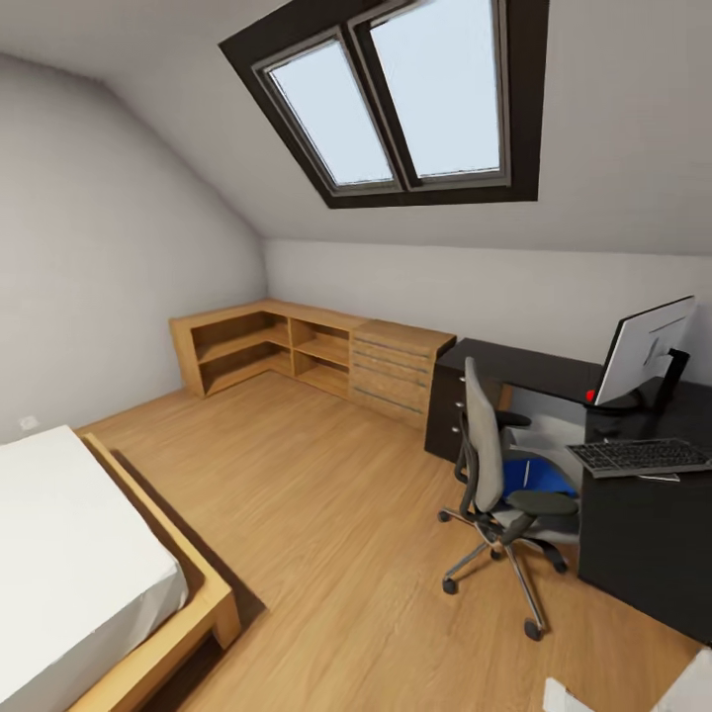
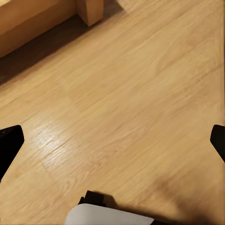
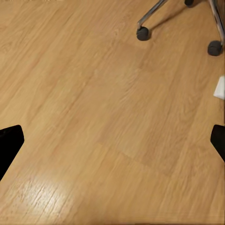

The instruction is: In the bedroom, organize the workspace by keeping the computer under the desk, ensuring the monitor is on the desk, placing the keyboard on the desk next to the monitor, placing the mouse on the desk next to the keyboard, moving the folder from the swivel chair onto the desk next to the mouse, stacking the notebook on top of the folder with the pen on top of the notebook, and positioning the swivel chair next to the desk.

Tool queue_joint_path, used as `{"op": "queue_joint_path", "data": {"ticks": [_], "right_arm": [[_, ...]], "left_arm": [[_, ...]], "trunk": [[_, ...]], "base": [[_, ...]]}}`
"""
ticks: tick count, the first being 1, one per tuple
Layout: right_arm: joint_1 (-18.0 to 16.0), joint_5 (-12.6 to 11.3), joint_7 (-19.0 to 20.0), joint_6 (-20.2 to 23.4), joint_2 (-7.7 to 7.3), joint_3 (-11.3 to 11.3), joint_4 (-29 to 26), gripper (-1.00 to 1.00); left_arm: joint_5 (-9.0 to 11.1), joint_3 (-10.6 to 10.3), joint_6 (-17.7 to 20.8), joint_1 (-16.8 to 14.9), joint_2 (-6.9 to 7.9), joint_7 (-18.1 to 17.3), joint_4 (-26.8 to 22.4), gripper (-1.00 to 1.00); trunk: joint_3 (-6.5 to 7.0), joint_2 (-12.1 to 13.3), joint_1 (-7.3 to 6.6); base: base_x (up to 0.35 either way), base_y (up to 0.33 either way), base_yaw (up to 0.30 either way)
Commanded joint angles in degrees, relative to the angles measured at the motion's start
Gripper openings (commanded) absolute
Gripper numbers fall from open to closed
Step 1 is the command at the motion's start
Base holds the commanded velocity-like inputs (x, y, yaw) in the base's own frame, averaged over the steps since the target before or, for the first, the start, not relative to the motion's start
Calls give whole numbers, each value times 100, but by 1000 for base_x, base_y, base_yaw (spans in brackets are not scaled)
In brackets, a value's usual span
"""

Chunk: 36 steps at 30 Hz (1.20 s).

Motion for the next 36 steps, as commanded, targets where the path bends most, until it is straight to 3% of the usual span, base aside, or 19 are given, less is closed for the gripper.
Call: {"op": "queue_joint_path", "data": {"ticks": [1, 10, 19, 30, 36], "right_arm": [[-6, -34, 18, -20, 4, -20, 5, 100], [-6, -35, 18, -20, 4, -20, 5, 100], [-6, -44, 18, -20, 4, -20, 5, 100], [-6, -43, 15, -20, 15, -20, 14, 100], [-6, -43, 17, -20, 24, -20, 22, 100]], "left_arm": [[12, -1, -16, -1, -1, 2, 2, 100], [12, -1, -16, -3, -1, 2, 2, 100], [22, 13, -78, -2, -1, 21, -12, 100], [50, 17, 11, -2, 0, 45, -16, 100], [38, 4, 1071, -4, -1, 115, -186, 100]], "trunk": [[-8, -6, 1], [-8, -6, 1], [-8, -6, 1], [-205, -447, 242], [-313, -688, 374]], "base": [[0, 197, -262], [43, 251, -262], [6, 15, -262], [0, 0, -139], [0, 0, -3]]}}
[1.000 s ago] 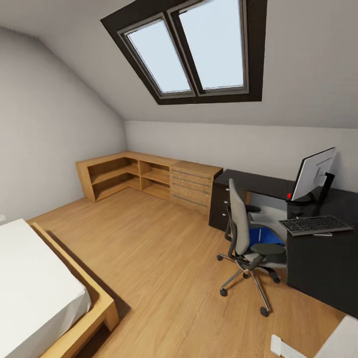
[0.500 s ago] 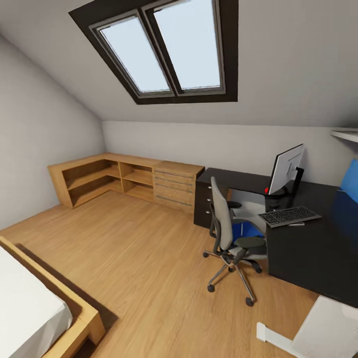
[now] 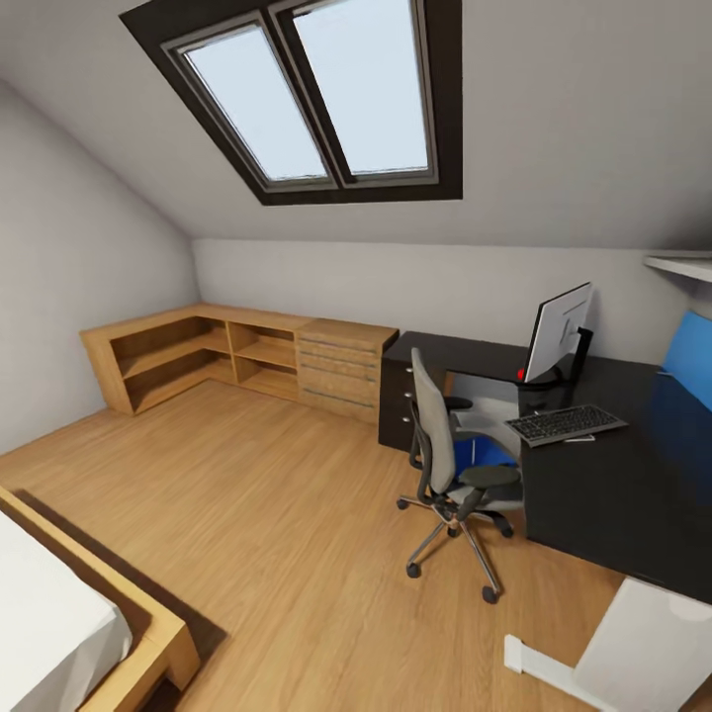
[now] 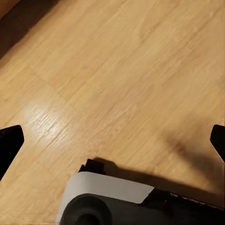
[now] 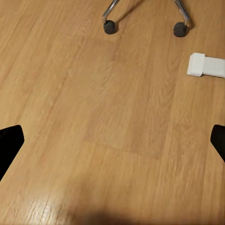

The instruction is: In the bedroom, organize the workspace by keeping the computer under the desk, ensuring the monitor is on the desk, placing the keyboard on the desk next to the monitor, placing the mouse on the desk next to the keyboard, moving the folder from the swivel chair onto the desk next to the mouse, stacking the notebook on top of the folder with the pen on top of the notebook, and positioning the swivel chair next to the desk.

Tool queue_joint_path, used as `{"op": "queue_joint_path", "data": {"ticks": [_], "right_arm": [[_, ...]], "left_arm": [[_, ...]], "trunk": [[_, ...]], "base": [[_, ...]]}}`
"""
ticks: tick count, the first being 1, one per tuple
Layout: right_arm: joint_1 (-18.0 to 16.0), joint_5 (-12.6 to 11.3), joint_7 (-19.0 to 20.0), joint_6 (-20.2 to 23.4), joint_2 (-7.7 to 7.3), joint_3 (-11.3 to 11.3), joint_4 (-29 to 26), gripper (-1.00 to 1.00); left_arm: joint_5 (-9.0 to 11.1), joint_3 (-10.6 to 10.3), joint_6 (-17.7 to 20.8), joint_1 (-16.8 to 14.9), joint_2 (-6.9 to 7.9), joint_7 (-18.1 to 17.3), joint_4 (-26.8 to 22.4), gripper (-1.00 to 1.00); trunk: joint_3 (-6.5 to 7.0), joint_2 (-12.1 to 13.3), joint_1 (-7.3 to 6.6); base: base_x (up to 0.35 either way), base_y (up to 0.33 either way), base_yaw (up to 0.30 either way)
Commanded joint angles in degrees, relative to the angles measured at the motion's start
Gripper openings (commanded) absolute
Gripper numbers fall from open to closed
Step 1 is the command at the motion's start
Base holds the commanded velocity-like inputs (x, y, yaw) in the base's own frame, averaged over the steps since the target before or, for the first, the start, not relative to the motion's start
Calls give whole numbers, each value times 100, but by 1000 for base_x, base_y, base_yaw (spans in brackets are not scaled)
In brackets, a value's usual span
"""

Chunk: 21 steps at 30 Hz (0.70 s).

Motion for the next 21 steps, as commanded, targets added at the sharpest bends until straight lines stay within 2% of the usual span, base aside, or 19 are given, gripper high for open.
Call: {"op": "queue_joint_path", "data": {"ticks": [1, 3, 7, 11, 13, 21], "right_arm": [[-4, -37, 18, -19, 3, -18, 7, 100], [-4, -37, 18, -19, 6, -18, 14, 100], [-4, -35, 18, -25, 5, -18, 19, 100], [-4, -30, 18, -54, 1, -18, 17, 100], [-4, -29, 18, -82, -1, -14, 20, 100], [-4, -28, 20, -54, -1, -10, 22, 100]], "left_arm": [[4, -2, 230, -5, -1, 19, -75, 100], [2, -4, 585, -5, -1, 26, -175, 100], [0, -4, 741, -2, -1, 29, -227, 100], [8, 27, 382, -1, 1, 40, -247, 100], [12, 69, -84, -2, -7, 119, -242, 100], [5, 83, -237, -5, -10, 301, -241, 100]], "trunk": [[-26, -46, 23], [-62, -127, 67], [-134, -287, 155], [-205, -448, 243], [-243, -528, 287], [-429, -849, 462]], "base": [[0, 0, 0], [0, 0, -24], [0, 0, -136], [0, 0, -242], [0, 0, -278], [0, 0, -221]]}}
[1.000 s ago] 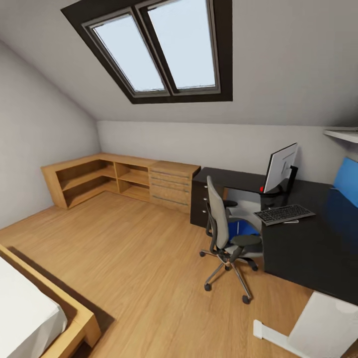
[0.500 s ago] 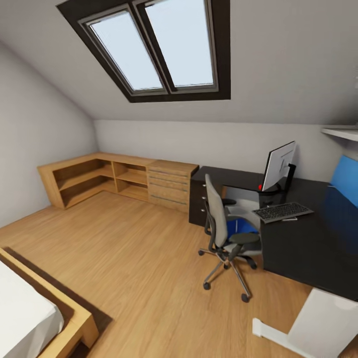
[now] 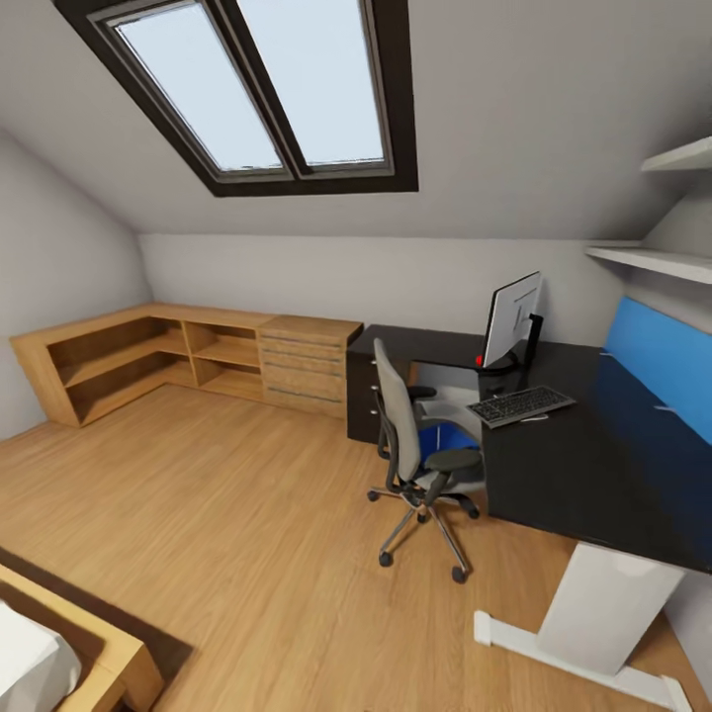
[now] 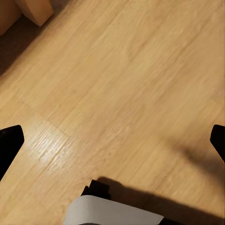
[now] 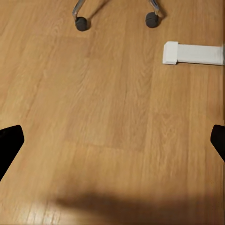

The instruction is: In the bedroom, organize the workspace by keeping the computer under the desk, ensuring the monitor is on the desk, placing the keyboard on the desk next to the monitor, placing the mouse on the desk next to the keyboard, moving the folder from the swivel chair onto the desk next to the mouse, stacking the notebook on top of the folder with the pen on top of the notebook, and positioning the swivel chair next to the desk.

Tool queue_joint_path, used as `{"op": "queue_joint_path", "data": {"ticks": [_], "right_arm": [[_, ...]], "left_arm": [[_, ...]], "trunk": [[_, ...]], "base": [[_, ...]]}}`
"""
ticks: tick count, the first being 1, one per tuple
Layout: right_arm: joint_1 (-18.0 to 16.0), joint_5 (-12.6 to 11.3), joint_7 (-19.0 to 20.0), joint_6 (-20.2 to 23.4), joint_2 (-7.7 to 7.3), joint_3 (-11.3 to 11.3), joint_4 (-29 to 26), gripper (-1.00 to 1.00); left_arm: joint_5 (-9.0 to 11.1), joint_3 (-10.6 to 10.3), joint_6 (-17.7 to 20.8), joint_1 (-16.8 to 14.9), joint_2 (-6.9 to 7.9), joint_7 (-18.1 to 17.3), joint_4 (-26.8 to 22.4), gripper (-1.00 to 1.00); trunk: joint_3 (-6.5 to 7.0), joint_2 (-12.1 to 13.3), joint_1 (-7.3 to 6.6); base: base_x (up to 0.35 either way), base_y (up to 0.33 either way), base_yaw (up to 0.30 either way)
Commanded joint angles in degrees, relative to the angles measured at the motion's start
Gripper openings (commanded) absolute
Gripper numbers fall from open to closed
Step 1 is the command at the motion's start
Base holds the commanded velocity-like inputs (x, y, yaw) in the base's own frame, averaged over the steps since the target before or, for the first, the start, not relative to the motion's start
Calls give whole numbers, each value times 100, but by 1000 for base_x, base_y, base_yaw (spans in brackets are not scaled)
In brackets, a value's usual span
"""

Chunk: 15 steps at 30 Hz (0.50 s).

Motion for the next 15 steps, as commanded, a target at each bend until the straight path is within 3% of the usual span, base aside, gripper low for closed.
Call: {"op": "queue_joint_path", "data": {"ticks": [1, 15], "right_arm": [[-5, -36, 17, -17, 3, -19, 5, 100], [-5, -34, 16, -3, 4, -19, 5, 100]], "left_arm": [[-6, 7, -20, -3, -2, 18, 0, 100], [-34, -22, -56, 0, 2, -3, 20, 100]], "trunk": [[-34, -46, 23], [-173, -86, 45]], "base": [[0, 0, -147], [2, 0, -123]]}}
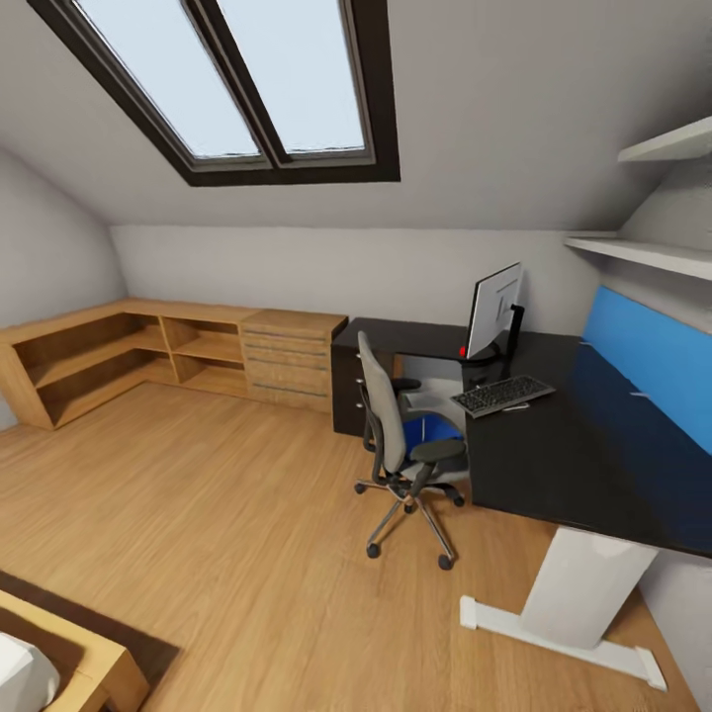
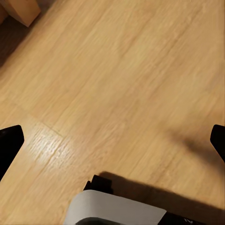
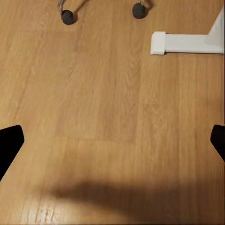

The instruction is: In the bedroom, organize the workspace by keeping the computer under the desk, ensuring the monitor is on the desk, placing the keyboard on the desk next to the monitor, placing the mouse on the desk next to the keyboard, moving the folder from the swivel chair onto the desk next to the mouse, stacking the notebook on top of the folder with the pen on top of the notebook, and positioning the swivel chair next to the desk.

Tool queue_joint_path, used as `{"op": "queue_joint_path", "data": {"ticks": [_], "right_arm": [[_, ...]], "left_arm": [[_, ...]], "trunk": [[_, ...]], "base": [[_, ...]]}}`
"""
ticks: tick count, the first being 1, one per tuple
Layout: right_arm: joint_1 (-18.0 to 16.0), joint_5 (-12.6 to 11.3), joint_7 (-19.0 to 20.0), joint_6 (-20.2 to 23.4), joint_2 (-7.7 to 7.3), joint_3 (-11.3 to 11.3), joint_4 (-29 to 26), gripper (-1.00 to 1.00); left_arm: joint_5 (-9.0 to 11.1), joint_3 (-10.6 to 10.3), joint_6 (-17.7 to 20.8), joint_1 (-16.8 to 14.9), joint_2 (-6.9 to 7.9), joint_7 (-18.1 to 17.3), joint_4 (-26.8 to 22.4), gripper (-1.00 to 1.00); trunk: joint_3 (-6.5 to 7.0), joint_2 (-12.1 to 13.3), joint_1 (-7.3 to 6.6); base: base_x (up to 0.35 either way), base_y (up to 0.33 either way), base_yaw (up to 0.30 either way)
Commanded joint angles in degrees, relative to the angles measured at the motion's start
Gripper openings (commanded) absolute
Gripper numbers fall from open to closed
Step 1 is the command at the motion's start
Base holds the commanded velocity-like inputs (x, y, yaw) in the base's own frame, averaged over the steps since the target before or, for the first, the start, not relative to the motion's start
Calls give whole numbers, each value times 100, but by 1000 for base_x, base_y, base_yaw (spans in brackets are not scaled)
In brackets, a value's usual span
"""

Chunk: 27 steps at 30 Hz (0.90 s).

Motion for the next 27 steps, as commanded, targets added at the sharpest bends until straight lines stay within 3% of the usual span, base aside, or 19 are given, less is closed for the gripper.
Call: {"op": "queue_joint_path", "data": {"ticks": [1, 21, 27], "right_arm": [[-4, -36, 18, -19, 3, -19, 5, 100], [-4, -31, 18, -18, 3, -18, -11, 100], [-4, -35, 18, -17, -4, -18, -20, 100]], "left_arm": [[0, 2, -15, -4, 1, 10, 4, 100], [5, -2, -12, -5, -4, -27, 25, 100], [2, -3, -6, -4, -6, -27, 25, 100]], "trunk": [[-15, -4, 0], [-192, -4, 0], [-245, -4, 0]], "base": [[56, 8, -117], [267, 174, -117], [112, 99, -119]]}}
